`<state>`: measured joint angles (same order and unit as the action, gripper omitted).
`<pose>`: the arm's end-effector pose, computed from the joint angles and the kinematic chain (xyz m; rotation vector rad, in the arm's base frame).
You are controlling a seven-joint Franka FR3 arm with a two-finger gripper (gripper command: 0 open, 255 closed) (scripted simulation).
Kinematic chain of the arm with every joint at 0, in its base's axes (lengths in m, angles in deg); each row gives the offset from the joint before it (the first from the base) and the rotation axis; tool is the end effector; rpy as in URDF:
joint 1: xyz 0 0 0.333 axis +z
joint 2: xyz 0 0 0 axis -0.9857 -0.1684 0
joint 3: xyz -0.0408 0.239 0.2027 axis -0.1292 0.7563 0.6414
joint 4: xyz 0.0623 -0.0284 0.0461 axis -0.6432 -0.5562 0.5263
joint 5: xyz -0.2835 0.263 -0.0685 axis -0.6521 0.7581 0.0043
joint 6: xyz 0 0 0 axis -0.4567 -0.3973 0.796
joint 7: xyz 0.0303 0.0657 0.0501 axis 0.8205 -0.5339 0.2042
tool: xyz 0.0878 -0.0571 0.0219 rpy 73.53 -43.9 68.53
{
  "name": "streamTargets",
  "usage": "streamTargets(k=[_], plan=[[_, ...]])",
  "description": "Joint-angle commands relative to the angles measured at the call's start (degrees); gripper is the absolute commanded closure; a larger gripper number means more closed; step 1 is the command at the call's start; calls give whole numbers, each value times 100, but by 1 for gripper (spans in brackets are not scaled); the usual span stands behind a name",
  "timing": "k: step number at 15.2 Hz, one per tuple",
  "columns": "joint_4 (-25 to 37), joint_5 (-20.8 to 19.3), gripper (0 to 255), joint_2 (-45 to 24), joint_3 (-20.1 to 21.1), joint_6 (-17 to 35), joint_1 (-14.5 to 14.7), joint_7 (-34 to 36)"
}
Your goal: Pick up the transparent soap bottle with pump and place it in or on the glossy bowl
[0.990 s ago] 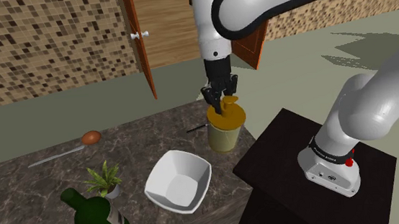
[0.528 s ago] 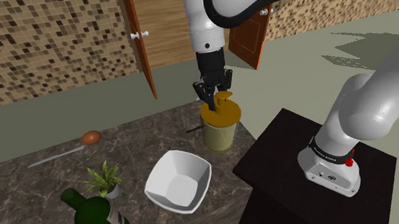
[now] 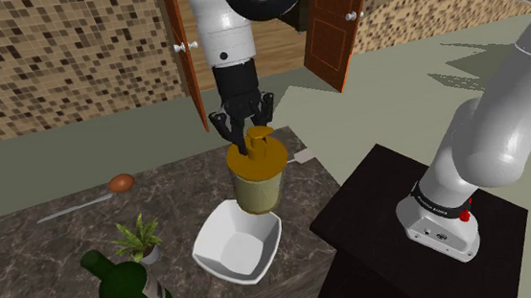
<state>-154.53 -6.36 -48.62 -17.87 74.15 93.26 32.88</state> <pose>0.4031 0.3543 0.5164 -3.0357 0.1714 0.4464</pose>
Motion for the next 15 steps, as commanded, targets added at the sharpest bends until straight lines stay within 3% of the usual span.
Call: streamTargets(k=[1,5,15], plan=[[463,-105,255,-339,120,-87,108,297],[1832,-505,255,-1333,353,-420,475,1005],[1065,-493,255,-1328,321,327,472,842]])
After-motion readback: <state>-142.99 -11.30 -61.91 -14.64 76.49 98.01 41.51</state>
